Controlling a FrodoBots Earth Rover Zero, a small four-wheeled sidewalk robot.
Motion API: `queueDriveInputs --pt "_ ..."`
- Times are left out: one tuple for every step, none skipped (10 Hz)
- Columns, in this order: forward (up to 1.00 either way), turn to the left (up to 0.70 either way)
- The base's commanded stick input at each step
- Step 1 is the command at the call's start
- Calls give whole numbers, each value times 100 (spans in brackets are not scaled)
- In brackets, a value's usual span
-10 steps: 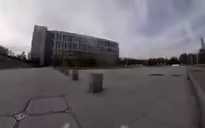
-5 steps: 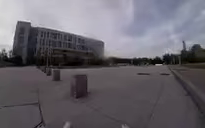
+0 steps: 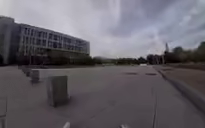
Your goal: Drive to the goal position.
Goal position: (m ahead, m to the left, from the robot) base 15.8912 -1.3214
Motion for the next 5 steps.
queueDriveInputs --pt "100 0" --pt "100 0" --pt "100 0" --pt "100 0" --pt "100 0"
